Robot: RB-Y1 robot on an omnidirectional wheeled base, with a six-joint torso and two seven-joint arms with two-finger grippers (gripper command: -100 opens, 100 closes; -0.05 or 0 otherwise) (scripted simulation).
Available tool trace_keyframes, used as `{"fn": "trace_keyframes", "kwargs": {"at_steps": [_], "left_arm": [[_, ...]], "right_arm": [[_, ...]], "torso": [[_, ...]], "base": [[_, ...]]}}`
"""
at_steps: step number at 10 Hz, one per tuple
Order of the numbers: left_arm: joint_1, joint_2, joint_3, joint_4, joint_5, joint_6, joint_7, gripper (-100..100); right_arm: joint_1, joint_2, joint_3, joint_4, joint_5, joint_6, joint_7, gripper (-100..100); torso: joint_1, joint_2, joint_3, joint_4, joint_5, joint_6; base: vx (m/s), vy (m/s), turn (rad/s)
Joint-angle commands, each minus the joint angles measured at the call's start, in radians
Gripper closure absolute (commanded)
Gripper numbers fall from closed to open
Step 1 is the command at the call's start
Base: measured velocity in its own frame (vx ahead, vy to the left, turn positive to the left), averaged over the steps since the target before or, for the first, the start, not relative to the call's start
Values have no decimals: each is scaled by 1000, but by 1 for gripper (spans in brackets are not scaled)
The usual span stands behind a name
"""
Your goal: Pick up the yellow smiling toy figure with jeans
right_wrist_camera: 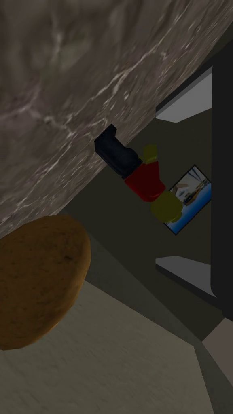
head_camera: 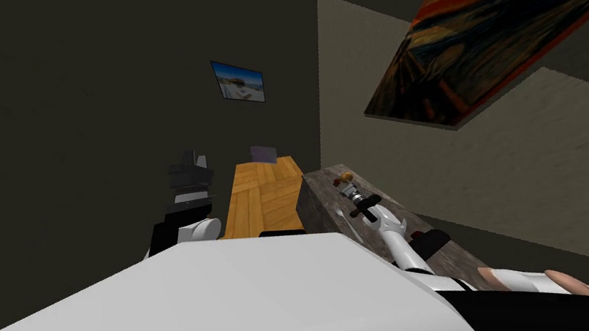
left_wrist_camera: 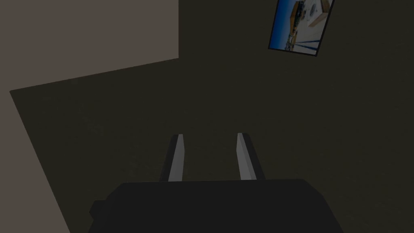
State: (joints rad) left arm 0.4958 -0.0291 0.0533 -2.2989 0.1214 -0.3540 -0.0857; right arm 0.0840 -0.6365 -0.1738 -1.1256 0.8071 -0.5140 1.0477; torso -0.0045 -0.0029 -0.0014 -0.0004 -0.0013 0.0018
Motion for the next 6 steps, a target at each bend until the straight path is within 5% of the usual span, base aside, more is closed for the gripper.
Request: {"fn": "trace_keyframes", "kwargs": {"at_steps": [1,2,6], "left_arm": [[0,0,0,0,0,0,0,0],[0,0,0,0,0,0,0,0],[0,0,0,0,0,0,0,0]], "right_arm": [[0,0,0,0,0,0,0,0],[-21,6,-3,14,3,33,-1,-100],[-41,12,-9,31,5,58,1,-100]], "torso": [[0,0,0,0,0,0],[1,0,0,0,0,0],[-1,3,2,1,0,0]], "base": [[0,0,0],[-48,-15,226],[-58,-38,137]]}}
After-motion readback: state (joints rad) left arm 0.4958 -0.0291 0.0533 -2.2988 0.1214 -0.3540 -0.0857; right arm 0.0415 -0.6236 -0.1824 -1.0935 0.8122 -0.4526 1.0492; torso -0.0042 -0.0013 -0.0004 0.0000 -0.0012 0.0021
